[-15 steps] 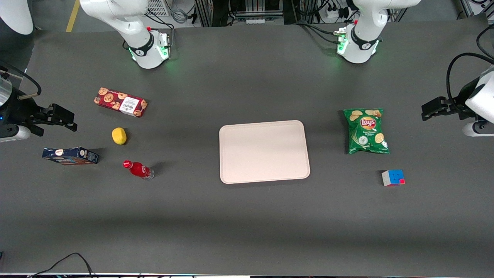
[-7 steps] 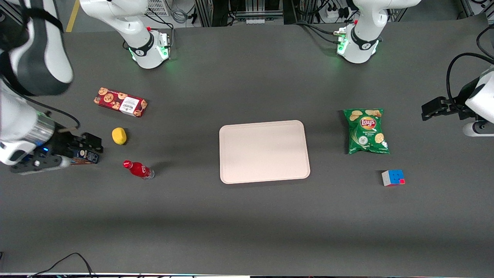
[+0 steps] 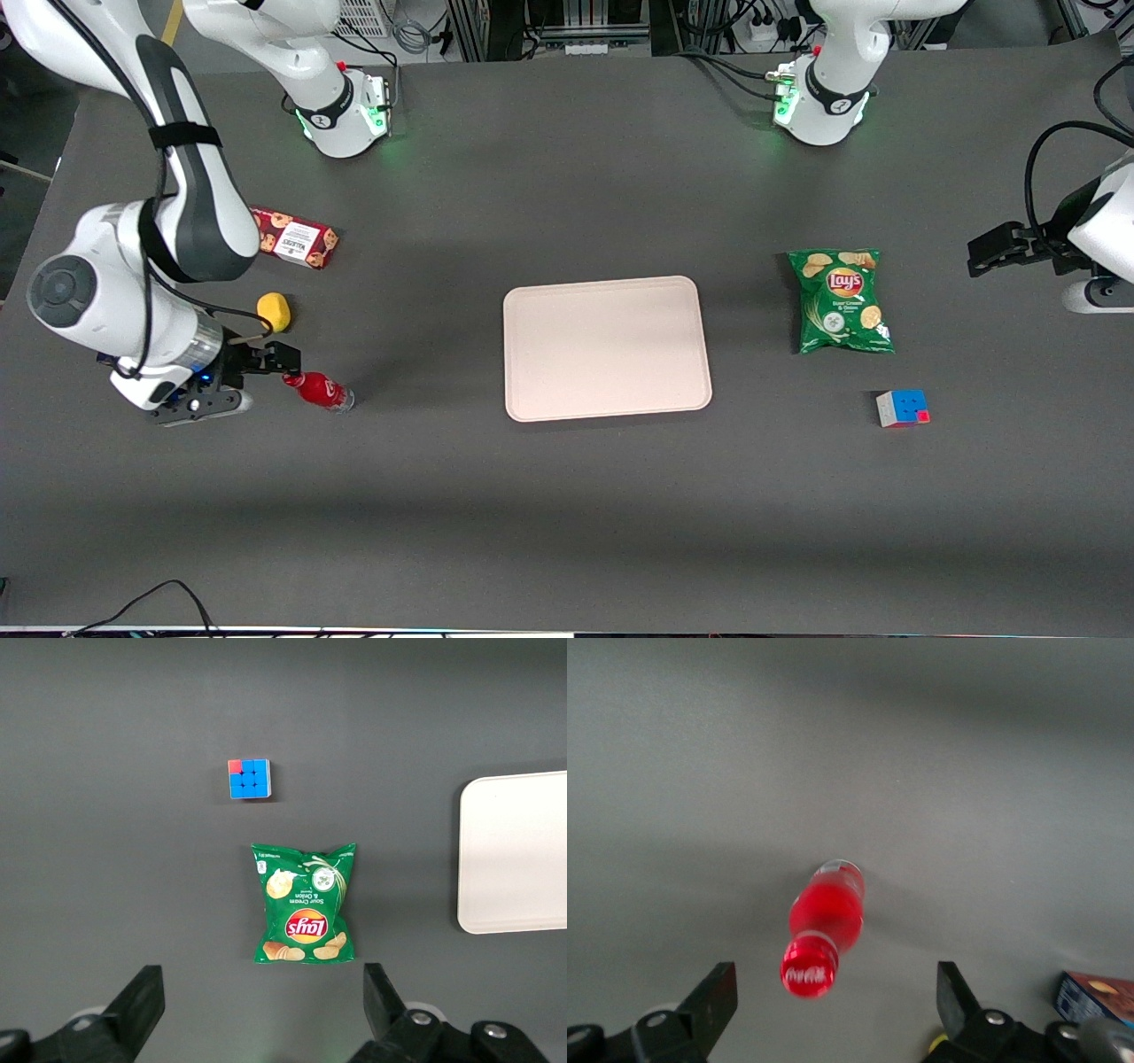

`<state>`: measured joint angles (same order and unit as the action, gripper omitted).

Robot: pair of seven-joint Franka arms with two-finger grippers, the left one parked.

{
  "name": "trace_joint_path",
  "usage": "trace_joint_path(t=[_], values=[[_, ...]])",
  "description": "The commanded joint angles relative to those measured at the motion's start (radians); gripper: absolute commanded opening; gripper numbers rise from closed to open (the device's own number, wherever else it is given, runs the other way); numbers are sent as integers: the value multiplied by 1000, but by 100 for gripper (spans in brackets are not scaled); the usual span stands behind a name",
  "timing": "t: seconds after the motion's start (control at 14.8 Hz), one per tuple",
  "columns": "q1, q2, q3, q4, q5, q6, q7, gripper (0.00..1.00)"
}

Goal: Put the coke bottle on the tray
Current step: 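Lower the right gripper around the bottle and close on it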

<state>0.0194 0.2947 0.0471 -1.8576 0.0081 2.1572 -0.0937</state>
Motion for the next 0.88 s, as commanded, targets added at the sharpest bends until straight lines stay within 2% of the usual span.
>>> trace_joint_path(t=[0.0, 0.27, 0.34, 0.54, 0.67, 0.74, 0.81], values=[[4, 21, 5, -40, 13, 75, -24, 100], [4, 32, 8, -51, 13, 78, -20, 100], [4, 34, 8, -52, 13, 78, -20, 87], [4, 40, 10, -51, 13, 85, -18, 34], [5, 44, 10, -51, 13, 98, -15, 6], [5, 44, 10, -48, 13, 98, -14, 0], [11, 44, 10, -45, 13, 96, -14, 0]])
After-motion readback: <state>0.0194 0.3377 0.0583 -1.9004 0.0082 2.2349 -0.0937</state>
